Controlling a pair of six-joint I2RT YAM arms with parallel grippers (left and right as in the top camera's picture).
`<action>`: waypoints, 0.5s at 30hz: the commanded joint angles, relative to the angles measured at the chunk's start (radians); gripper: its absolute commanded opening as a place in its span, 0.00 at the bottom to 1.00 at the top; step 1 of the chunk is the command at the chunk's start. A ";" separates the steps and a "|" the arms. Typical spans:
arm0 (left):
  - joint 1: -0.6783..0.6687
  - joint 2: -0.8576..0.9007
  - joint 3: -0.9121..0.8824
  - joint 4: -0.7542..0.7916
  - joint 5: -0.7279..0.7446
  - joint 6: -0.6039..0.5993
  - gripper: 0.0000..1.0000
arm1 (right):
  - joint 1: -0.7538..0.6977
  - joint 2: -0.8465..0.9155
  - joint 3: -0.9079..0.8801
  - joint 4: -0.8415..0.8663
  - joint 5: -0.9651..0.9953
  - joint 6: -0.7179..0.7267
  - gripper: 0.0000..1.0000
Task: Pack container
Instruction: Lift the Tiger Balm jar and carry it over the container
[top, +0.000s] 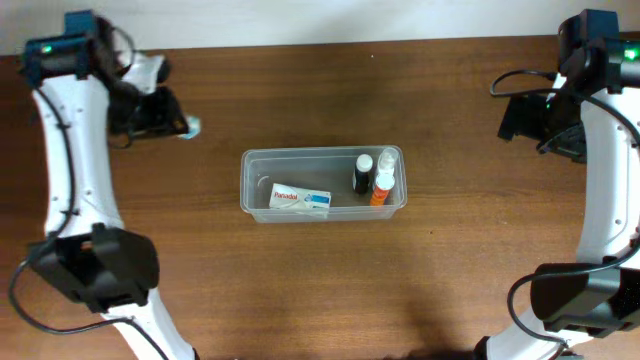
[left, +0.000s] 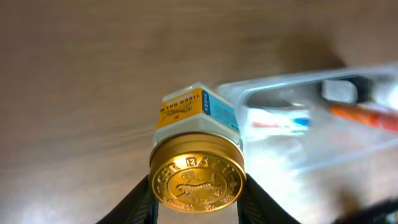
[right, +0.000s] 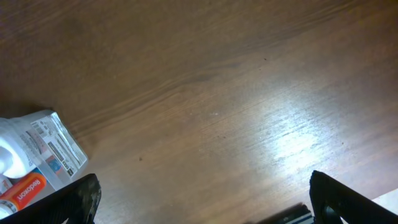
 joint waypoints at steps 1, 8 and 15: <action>-0.124 -0.001 0.089 -0.040 0.047 0.136 0.24 | -0.003 -0.006 0.013 0.000 0.005 0.002 0.99; -0.371 0.016 0.086 -0.072 -0.072 0.289 0.25 | -0.003 -0.006 0.013 0.000 0.005 0.002 0.98; -0.461 0.084 0.086 -0.079 -0.119 0.285 0.25 | -0.003 -0.006 0.013 0.000 0.005 0.002 0.98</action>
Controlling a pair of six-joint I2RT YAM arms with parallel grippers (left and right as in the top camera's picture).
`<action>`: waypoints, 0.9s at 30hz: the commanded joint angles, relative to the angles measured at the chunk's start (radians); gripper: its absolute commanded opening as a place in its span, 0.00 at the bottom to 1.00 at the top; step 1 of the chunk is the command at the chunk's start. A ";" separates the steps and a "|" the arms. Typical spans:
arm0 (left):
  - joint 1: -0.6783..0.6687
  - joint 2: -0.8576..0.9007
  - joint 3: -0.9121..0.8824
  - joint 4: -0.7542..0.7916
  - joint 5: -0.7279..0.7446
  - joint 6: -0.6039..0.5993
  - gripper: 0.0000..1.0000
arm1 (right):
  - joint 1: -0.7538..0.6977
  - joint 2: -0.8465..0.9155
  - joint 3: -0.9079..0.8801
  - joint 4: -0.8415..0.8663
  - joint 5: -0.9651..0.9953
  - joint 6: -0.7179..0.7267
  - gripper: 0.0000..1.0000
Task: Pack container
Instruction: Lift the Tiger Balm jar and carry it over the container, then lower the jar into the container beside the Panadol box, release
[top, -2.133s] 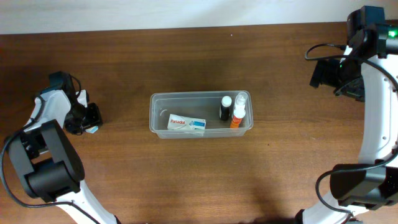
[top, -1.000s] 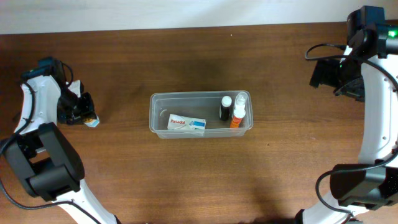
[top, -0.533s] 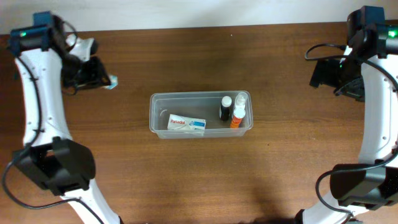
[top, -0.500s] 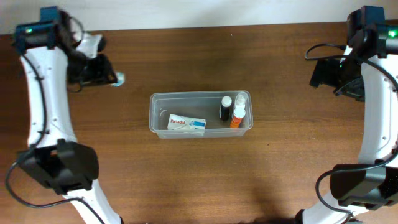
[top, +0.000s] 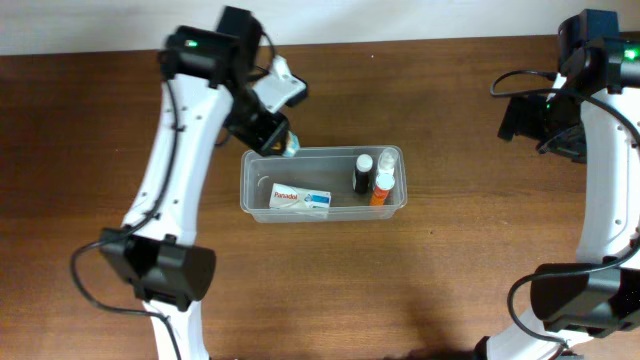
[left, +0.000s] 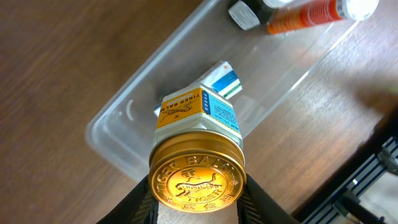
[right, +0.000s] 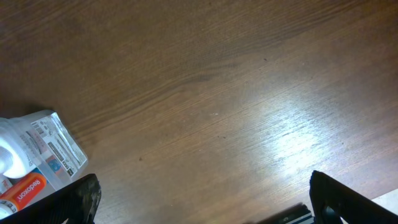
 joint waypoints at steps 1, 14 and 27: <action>-0.024 0.069 0.016 -0.004 -0.035 0.022 0.24 | -0.003 -0.006 0.013 0.000 0.005 0.001 0.98; -0.052 0.217 0.015 -0.004 -0.119 -0.007 0.24 | -0.003 -0.006 0.013 0.000 0.005 0.001 0.98; -0.052 0.264 0.015 0.022 -0.117 -0.088 0.24 | -0.003 -0.006 0.013 0.000 0.005 0.001 0.98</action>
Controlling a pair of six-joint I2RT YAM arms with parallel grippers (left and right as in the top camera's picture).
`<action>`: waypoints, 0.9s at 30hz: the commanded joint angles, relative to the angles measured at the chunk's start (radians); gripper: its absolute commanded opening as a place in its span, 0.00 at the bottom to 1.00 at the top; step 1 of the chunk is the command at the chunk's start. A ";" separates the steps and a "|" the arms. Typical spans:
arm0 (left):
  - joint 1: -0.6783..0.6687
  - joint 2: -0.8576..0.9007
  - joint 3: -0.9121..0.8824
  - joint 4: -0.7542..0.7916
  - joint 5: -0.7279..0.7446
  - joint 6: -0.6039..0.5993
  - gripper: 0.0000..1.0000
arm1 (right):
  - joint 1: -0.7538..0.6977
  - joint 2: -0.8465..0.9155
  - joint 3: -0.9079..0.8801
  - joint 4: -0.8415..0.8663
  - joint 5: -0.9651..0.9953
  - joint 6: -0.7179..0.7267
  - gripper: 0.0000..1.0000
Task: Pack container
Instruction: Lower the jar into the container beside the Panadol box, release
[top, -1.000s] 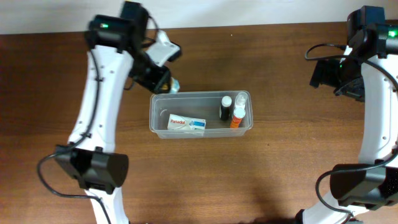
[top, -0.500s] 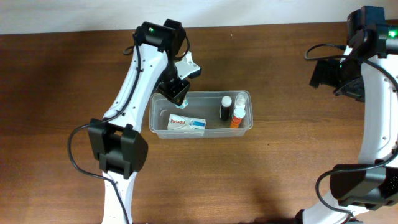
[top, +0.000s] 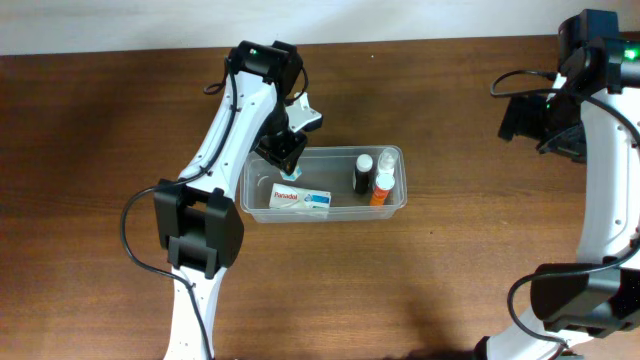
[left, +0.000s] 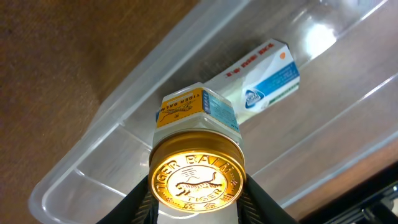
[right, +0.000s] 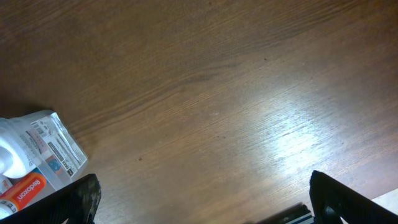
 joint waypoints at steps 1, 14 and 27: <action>-0.004 0.008 0.014 0.015 0.003 -0.036 0.24 | -0.003 -0.006 0.013 0.000 0.005 0.002 0.98; -0.016 0.013 0.010 0.074 -0.020 -0.013 0.24 | -0.003 -0.006 0.013 0.000 0.005 0.002 0.98; -0.037 0.013 -0.175 0.183 -0.019 -0.012 0.24 | -0.003 -0.006 0.013 0.000 0.005 0.002 0.98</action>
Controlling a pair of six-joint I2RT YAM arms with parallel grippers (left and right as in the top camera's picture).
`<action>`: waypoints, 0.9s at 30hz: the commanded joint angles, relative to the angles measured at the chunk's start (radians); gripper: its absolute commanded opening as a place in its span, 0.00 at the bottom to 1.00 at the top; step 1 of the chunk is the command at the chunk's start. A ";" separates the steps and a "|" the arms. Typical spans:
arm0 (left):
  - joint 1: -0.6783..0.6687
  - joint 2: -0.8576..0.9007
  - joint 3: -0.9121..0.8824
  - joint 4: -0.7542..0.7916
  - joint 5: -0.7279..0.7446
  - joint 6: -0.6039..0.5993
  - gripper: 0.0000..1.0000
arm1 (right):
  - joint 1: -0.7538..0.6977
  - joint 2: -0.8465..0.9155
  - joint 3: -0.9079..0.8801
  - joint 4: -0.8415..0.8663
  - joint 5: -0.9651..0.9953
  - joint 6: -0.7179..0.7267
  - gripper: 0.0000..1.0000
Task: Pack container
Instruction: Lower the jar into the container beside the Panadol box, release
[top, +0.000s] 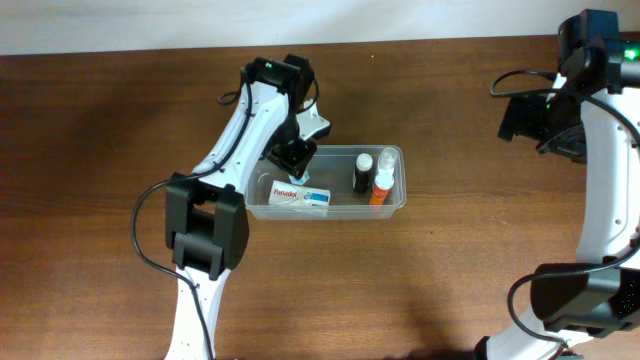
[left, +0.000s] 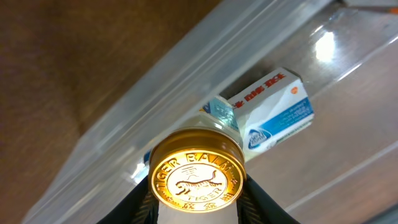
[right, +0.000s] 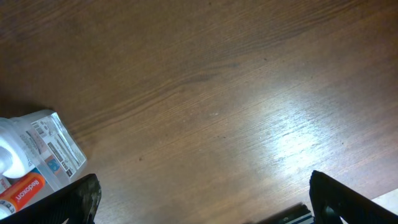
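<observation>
A clear plastic container sits mid-table. In it lie a white Panadol box, a black bottle, an orange bottle and a white bottle. My left gripper is shut on a Tiger Balm jar with a gold lid, lowered inside the container's left half, just above the Panadol box. My right gripper hangs open over bare wood at the far right, its fingertips wide apart, holding nothing.
The container's near wall runs diagonally beside the jar. The white bottle and orange bottle show at the left edge of the right wrist view. Brown wooden tabletop surrounds the container.
My left gripper with the jar has gone lower into the container and slightly right, closer to the Panadol box. The right arm has not moved.
My left gripper held the Tiger Balm jar at the table's far left. Then it was at the container's back left corner, then over the container's left part, and now the jar is down inside it. The right arm stayed still throughout.
</observation>
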 joint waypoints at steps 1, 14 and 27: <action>-0.005 0.009 -0.042 0.027 -0.006 0.012 0.24 | -0.003 -0.006 0.013 0.000 0.005 0.002 0.98; -0.007 0.009 -0.067 0.058 -0.007 0.012 0.23 | -0.003 -0.006 0.013 0.000 0.005 0.002 0.98; -0.007 0.009 -0.067 0.052 -0.006 0.012 0.35 | -0.003 -0.006 0.013 0.000 0.005 0.002 0.98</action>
